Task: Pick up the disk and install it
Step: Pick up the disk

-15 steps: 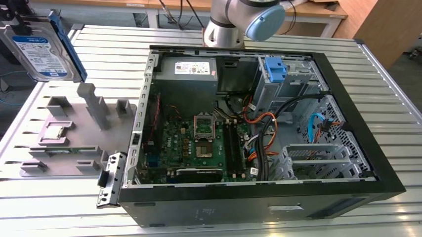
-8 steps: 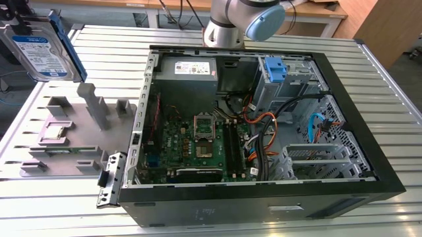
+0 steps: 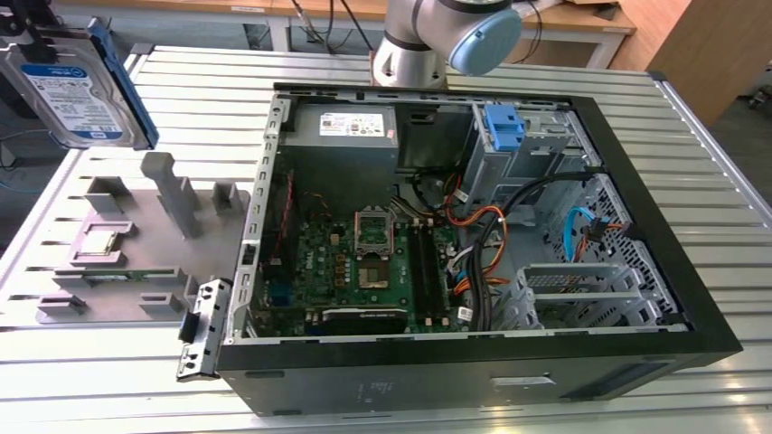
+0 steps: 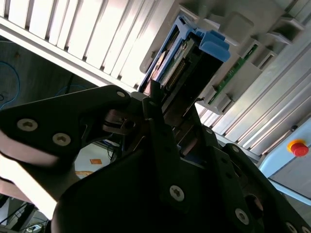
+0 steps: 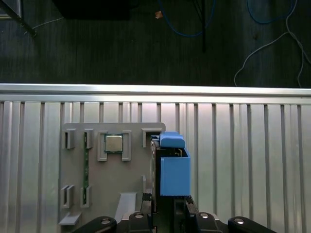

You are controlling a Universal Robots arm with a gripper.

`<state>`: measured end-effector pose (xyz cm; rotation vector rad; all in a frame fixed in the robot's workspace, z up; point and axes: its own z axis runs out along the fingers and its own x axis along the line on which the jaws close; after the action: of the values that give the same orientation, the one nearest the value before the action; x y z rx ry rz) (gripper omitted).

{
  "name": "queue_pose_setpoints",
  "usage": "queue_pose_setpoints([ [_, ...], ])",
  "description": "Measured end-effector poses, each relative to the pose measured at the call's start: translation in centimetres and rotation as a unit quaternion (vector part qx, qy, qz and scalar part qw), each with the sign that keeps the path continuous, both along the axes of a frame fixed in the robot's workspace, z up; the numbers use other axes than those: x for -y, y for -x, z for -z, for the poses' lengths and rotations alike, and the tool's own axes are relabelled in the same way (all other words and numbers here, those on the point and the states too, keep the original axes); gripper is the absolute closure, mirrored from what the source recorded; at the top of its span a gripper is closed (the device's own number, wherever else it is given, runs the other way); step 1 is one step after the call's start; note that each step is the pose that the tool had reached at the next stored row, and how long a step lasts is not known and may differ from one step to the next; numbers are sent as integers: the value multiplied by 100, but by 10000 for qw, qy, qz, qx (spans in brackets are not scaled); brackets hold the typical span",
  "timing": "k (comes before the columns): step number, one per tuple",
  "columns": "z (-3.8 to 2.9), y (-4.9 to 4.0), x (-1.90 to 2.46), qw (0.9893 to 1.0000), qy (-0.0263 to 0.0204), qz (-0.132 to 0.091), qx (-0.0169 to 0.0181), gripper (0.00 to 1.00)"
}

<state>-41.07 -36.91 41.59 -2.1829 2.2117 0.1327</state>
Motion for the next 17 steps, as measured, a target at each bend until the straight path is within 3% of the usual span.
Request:
queue_pose_setpoints([
  [13, -188, 0, 0, 10000, -1, 0, -1, 65],
  [17, -204, 0, 0, 10000, 0, 0, -1, 65],
])
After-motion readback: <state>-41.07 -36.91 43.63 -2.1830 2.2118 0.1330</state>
